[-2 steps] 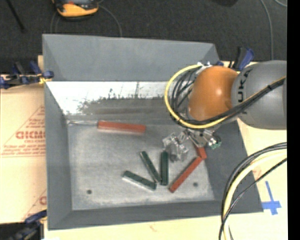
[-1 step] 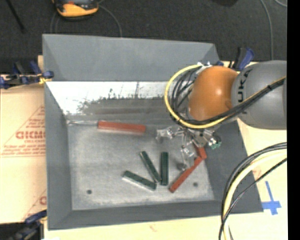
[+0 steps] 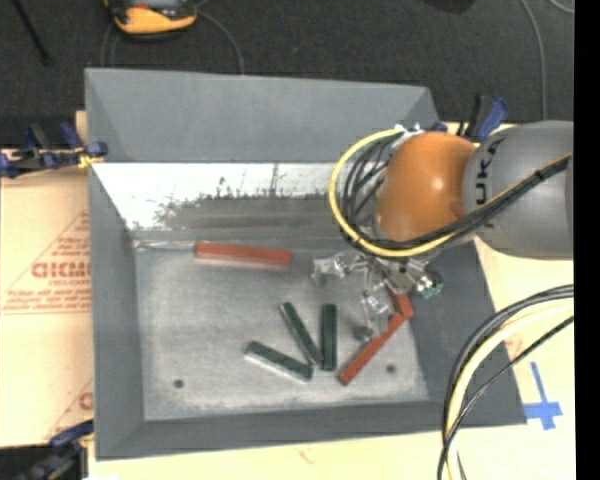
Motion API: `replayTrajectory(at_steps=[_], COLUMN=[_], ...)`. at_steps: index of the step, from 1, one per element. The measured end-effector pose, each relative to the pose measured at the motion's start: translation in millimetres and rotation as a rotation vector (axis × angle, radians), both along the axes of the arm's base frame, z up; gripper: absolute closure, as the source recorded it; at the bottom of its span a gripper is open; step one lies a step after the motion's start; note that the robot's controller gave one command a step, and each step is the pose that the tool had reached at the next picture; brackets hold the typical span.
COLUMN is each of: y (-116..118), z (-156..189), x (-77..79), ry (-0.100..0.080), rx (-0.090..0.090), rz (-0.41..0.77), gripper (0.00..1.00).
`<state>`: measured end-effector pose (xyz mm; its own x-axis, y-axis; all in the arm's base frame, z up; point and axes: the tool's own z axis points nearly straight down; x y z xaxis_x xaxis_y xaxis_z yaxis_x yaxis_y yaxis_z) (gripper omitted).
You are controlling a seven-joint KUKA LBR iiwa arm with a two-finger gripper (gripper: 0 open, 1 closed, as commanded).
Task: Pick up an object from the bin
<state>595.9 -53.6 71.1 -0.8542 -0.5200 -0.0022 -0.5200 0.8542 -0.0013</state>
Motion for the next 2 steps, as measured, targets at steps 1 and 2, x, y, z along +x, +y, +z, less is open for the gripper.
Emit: replayTrajectory(at_steps=[1, 2], y=[64.2, 64.2], z=[4.3, 4.3], x=[-55.2, -55.2], ry=[0.001, 0.001], rx=[0.001, 0.001], rz=[0.494, 0.494], gripper=[1.0, 1.0])
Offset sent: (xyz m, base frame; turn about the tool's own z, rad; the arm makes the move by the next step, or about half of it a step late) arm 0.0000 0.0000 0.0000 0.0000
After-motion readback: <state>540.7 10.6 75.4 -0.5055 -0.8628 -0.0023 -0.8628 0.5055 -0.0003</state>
